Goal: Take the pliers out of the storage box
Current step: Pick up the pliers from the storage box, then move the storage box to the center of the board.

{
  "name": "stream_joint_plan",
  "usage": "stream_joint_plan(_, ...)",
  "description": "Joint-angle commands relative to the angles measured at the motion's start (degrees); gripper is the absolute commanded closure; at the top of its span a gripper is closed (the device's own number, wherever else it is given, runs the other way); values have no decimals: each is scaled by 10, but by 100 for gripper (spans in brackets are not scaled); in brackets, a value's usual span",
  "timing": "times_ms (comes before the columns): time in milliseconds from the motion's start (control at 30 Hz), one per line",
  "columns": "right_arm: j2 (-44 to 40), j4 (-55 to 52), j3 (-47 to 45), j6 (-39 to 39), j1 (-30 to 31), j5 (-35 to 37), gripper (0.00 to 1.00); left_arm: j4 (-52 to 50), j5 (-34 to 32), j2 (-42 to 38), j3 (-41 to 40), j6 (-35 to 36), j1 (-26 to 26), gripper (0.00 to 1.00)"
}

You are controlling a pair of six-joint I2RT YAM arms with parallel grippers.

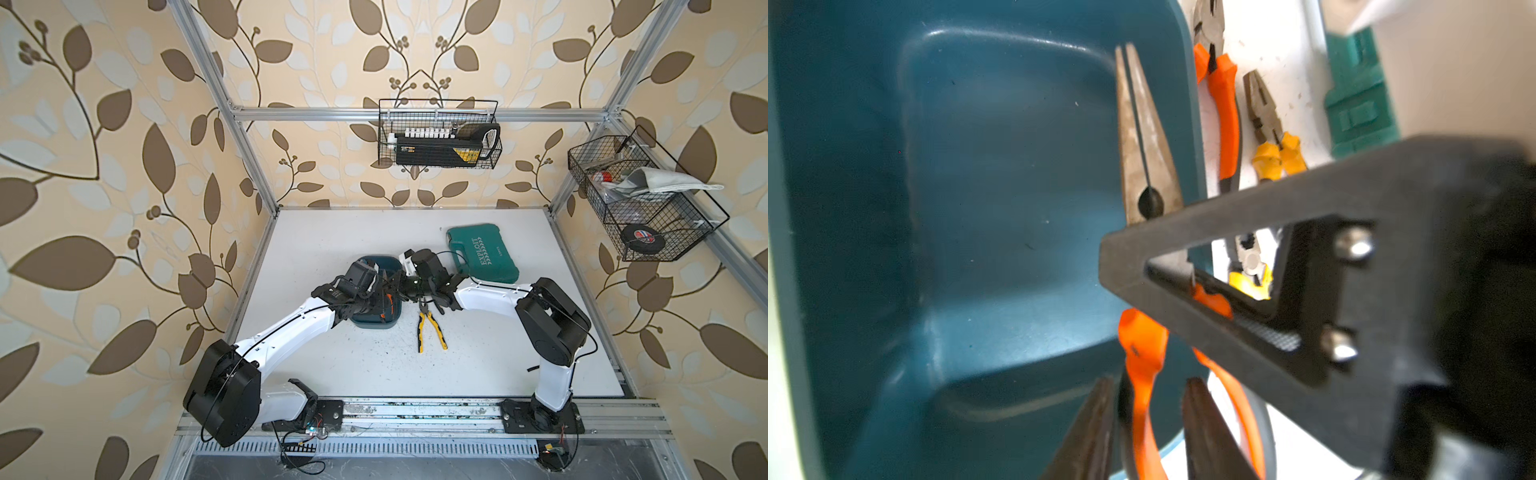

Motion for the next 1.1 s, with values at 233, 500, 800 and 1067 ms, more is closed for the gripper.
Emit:
stream_joint_plan(233, -40, -33, -3, -32, -10, 25, 88, 11, -1, -44, -4, -13, -5, 26)
stream_joint_plan(500, -125, -47, -65, -49, -67, 23, 90, 26, 11, -21, -17, -14, -5, 27)
stream_joint_plan(800, -248, -224, -90, -222, -97, 31, 90, 21, -11, -14, -35, -7, 8, 26)
stream_joint_plan(1067, -271, -241, -142, -251, -92, -2, 90, 31, -4, -23, -68, -37, 61, 27)
